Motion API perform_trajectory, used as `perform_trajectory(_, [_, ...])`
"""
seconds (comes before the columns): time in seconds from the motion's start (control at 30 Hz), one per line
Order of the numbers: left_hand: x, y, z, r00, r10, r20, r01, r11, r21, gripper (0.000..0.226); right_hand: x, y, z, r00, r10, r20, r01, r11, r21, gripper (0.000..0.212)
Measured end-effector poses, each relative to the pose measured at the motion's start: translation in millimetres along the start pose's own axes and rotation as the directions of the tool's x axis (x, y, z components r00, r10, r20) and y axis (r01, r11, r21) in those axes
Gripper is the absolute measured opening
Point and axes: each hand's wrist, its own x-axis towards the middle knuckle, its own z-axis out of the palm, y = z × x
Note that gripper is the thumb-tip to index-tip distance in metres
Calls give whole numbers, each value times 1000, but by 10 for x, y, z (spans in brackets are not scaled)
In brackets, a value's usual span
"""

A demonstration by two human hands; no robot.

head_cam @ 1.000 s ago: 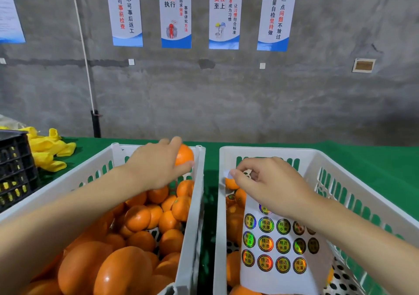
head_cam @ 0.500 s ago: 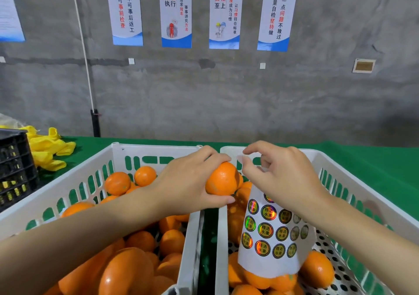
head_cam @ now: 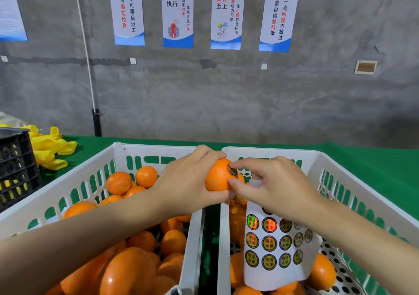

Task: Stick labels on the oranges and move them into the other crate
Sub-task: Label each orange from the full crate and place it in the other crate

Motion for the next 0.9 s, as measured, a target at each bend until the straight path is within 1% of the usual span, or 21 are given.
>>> perform_trajectory(0.1, [-12, -9, 15, 999, -51, 2, 51, 998, -25, 78, -6, 4, 3, 998, -32, 49, 32, 999, 10, 36])
perform_trajectory(0.23, [-9, -1, 22, 995, -102, 16, 102, 994, -42, 85, -8, 9, -1, 993, -60, 102, 49, 993, 108, 35])
perform_trajectory(0.3, [-7, 5, 23, 994, -104, 21, 105, 993, -47, 86, -7, -1, -5, 996, -58, 73, 50, 994, 100, 35])
perform_trajectory(0.4, [-9, 14, 24, 996, -89, 23, 91, 994, -58, 83, 3, 12, -8, 1000, 0, 4, 0, 998, 68, 35])
perform_trajectory(0.47, [-8, 15, 26, 996, -84, 32, 86, 994, -60, 81, -1, 11, -22, 1000, 3, 19, -4, 998, 62, 27])
perform_trajectory(0.5, [-8, 12, 26, 996, -86, 40, 88, 995, -57, 82, -4, 7, -23, 999, -19, 36, 16, 998, 66, 22])
perform_trajectory(0.53, [-8, 11, 26, 995, -92, 46, 95, 994, -53, 83, -3, 4, -23, 998, -43, 55, 38, 996, 84, 25])
perform_trajectory(0.6, [-9, 4, 21, 994, -99, 56, 102, 993, -53, 82, 14, 2, -14, 998, -34, 54, 25, 988, 151, 44])
perform_trajectory(0.63, [-7, 0, 16, 994, -91, 62, 94, 994, -56, 80, 27, -2, -19, 1000, -4, 22, 0, 979, 206, 46])
perform_trajectory(0.7, [-3, -2, 0, 995, -47, 86, 52, 997, -60, 78, 57, 10, -43, 996, 71, -62, -48, 946, 321, 40])
perform_trajectory(0.73, [4, 4, -10, 995, -12, 101, 18, 998, -64, 76, 72, 15, -61, 989, 111, -93, -70, 929, 363, 40])
perform_trajectory(0.77, [10, 15, -23, 993, 28, 117, -19, 997, -75, 73, 85, 22, -81, 982, 147, -116, -91, 916, 390, 44])
perform_trajectory(0.8, [16, 35, -39, 988, 65, 137, -53, 995, -88, 71, 96, 40, -92, 976, 179, -128, -111, 902, 417, 48])
perform_trajectory(0.9, [23, 105, -97, 972, 167, 167, -147, 982, -122, 66, 111, 70, -102, 968, 224, -117, -145, 871, 469, 39])
